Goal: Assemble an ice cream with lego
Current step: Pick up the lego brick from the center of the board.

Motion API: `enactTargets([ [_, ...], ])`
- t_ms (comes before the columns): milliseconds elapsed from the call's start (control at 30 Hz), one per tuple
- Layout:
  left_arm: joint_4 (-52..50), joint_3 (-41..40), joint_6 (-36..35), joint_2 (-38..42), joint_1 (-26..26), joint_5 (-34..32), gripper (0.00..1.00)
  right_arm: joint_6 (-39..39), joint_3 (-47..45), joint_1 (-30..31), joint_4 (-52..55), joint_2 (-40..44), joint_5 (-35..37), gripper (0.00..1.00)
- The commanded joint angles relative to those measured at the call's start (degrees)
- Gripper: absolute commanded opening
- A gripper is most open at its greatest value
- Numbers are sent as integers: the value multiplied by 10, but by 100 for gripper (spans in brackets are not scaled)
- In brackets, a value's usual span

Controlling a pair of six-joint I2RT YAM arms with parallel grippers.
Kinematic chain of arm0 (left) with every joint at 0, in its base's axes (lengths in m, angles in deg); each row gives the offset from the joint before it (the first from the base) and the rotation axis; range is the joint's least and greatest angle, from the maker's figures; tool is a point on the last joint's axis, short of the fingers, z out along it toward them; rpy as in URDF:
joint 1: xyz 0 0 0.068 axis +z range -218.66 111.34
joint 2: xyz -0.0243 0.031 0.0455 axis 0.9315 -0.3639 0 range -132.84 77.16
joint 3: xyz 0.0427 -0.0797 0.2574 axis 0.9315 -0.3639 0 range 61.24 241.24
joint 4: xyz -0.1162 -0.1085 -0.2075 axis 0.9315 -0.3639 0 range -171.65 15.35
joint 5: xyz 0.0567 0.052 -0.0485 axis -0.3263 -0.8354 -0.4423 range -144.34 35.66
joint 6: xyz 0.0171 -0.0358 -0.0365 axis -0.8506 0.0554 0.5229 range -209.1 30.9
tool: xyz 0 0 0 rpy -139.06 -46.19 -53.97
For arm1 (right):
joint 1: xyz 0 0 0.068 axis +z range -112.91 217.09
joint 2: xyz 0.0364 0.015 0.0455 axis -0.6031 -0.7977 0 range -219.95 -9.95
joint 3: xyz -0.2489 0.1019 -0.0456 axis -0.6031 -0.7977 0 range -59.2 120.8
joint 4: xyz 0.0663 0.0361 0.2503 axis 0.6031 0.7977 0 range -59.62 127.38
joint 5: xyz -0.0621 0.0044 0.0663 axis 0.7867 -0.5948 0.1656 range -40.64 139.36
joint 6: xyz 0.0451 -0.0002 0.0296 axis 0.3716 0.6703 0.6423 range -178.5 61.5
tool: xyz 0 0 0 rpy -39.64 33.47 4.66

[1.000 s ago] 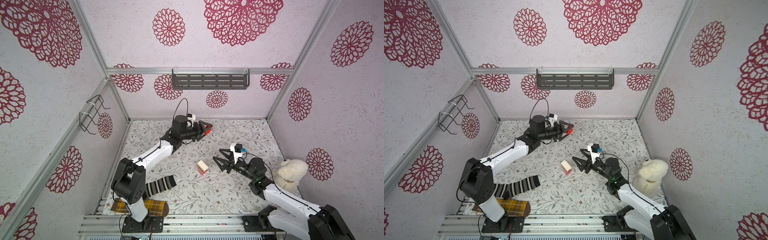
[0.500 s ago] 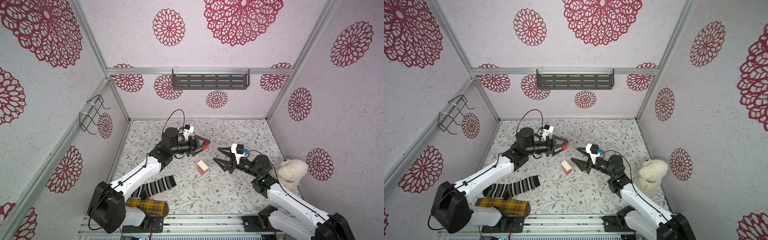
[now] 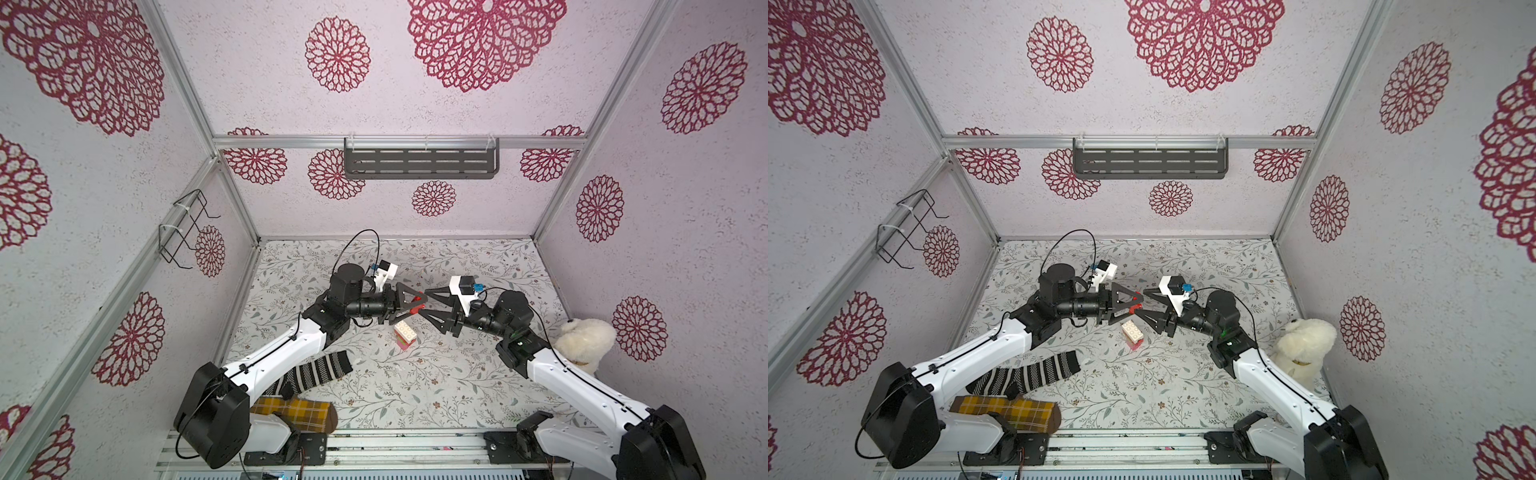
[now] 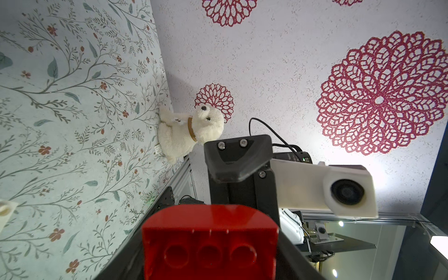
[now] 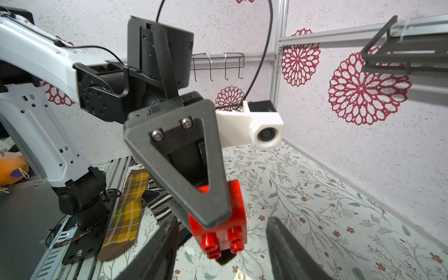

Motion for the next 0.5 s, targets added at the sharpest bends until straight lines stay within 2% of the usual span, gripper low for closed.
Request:
enactTargets([
  [0,22,0,-1,13,-4,7,4,-9,15,0,-4,-5,-11,61],
  [167,43,-2,13,8,-6,9,5,-1,27,6,-18,-18,-18,58],
  [400,53,-1,16,0,-10,10,6,20,38,10,-33,-31,-23,43],
  [467,57,-1,17,-1,-10,11,9,23,43,10,-25,-33,-24,38],
])
